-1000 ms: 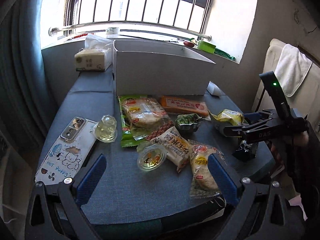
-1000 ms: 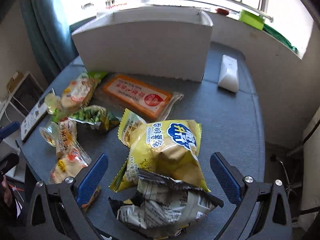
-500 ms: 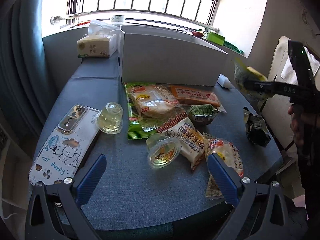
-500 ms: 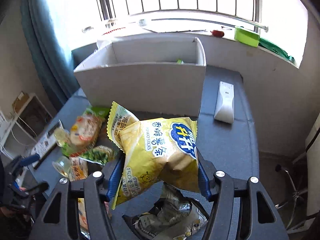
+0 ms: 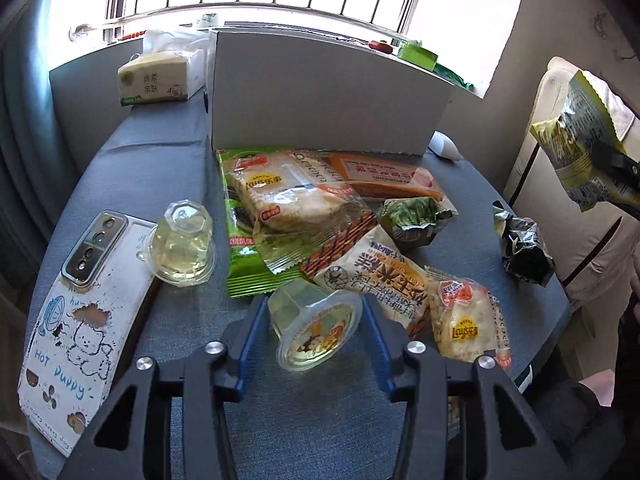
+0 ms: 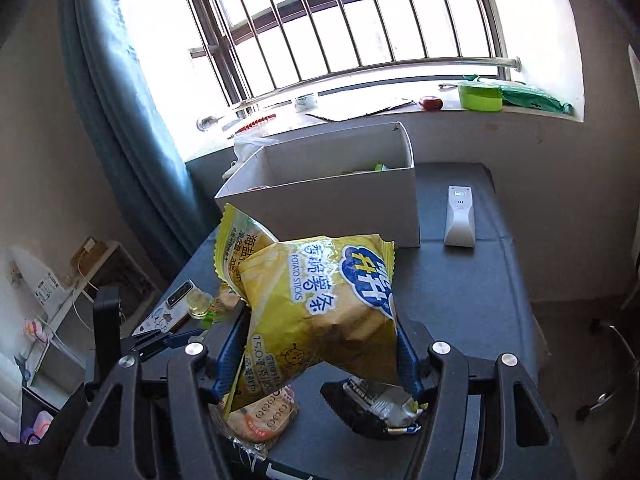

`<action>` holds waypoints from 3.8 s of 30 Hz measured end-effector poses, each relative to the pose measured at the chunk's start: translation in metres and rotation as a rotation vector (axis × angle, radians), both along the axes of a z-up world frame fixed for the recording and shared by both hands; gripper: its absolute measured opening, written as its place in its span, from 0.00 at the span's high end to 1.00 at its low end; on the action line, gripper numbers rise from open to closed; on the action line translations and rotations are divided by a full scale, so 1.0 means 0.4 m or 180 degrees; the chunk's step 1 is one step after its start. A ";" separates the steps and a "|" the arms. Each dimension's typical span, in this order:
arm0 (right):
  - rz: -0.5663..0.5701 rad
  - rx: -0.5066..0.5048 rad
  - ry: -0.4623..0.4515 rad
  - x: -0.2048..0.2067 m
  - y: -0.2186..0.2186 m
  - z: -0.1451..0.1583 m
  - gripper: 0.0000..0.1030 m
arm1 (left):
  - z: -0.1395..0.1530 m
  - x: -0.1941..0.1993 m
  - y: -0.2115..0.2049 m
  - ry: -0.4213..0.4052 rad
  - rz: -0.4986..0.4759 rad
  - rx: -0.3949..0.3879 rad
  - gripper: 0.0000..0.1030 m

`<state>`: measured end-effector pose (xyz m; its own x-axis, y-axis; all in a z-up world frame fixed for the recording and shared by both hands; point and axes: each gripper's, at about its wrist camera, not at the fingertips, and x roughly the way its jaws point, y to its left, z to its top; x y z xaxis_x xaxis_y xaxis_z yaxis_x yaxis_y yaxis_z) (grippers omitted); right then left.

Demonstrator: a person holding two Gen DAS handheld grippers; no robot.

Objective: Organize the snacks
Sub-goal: 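Grasp the jelly cup with the left gripper while the right carries the chips bag to the box, then release the jelly cup and chips bag into the box with both grippers, then grasp the dark silver chips bag with the right gripper while the left grasps the clear drink cup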

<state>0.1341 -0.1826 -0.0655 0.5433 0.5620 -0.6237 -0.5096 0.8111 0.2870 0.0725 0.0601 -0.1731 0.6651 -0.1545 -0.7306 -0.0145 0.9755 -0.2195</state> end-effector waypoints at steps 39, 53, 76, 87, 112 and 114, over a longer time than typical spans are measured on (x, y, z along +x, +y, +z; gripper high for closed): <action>-0.0239 0.0212 -0.0130 0.568 0.209 0.075 0.00 | 0.370 0.534 0.130 -0.0742 0.0347 0.0143 0.00; 0.0048 0.0365 -0.0411 0.314 0.116 0.143 0.00 | 0.466 0.205 0.067 -0.1353 0.0059 0.0222 0.00; -0.0204 -0.0263 -0.0144 -0.095 -0.138 -0.097 0.00 | 0.230 -0.160 -0.016 -0.0877 0.0187 -0.0003 0.00; 0.0179 -0.0797 -0.0022 0.000 -0.064 -0.221 0.00 | 0.165 -0.146 0.031 -0.0605 0.0366 -0.0053 0.00; 0.0262 -0.0088 0.0093 -0.012 -0.069 -0.162 0.48 | 0.059 0.027 0.139 -0.0111 0.0233 0.0607 0.01; 0.0227 -0.0054 0.0053 -0.026 -0.071 -0.148 0.49 | 0.048 0.052 0.154 -0.0054 0.0212 0.0637 0.02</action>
